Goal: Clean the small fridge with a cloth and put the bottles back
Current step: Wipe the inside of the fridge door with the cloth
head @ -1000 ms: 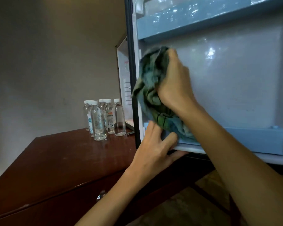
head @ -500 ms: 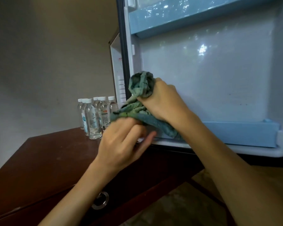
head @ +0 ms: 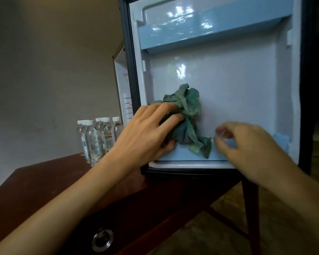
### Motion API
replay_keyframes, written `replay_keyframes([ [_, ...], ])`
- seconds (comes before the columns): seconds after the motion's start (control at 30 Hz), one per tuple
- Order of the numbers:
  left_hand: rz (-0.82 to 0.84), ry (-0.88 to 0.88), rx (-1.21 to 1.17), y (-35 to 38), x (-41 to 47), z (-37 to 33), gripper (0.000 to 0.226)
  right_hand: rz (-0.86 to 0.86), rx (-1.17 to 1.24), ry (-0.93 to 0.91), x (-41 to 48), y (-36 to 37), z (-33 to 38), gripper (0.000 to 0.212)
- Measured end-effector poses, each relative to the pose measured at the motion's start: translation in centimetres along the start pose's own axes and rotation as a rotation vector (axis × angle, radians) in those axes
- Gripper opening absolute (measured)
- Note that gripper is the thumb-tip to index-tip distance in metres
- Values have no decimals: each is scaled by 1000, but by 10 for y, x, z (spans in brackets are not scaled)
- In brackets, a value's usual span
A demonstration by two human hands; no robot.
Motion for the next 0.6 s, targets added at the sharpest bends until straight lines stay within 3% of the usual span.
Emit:
replay_keyframes([
  [0.1,137,-8,45,12,15,-1,60,-145,-160,-147,-17,18,-3,33],
  [0.23,341,-23,70,23,23,4,71,-308,-154,-190,-24,14,-1,40],
  [0.33,421,-43,74,19,21,11,73,-404,-161,-242,-39,7,18,33],
  [0.6,258,2,93,7,-5,22,63,-430,-180,-273,-57,0,49,28],
])
Point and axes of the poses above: each hand's wrist, its own x-axis towards the middle knuckle, its own y-axis out of the palm, z = x × y, the point moved 10 cm from there along x, towards the middle knuckle, and after that the axes turned 2 degrees about z, right-handed, at the moved point
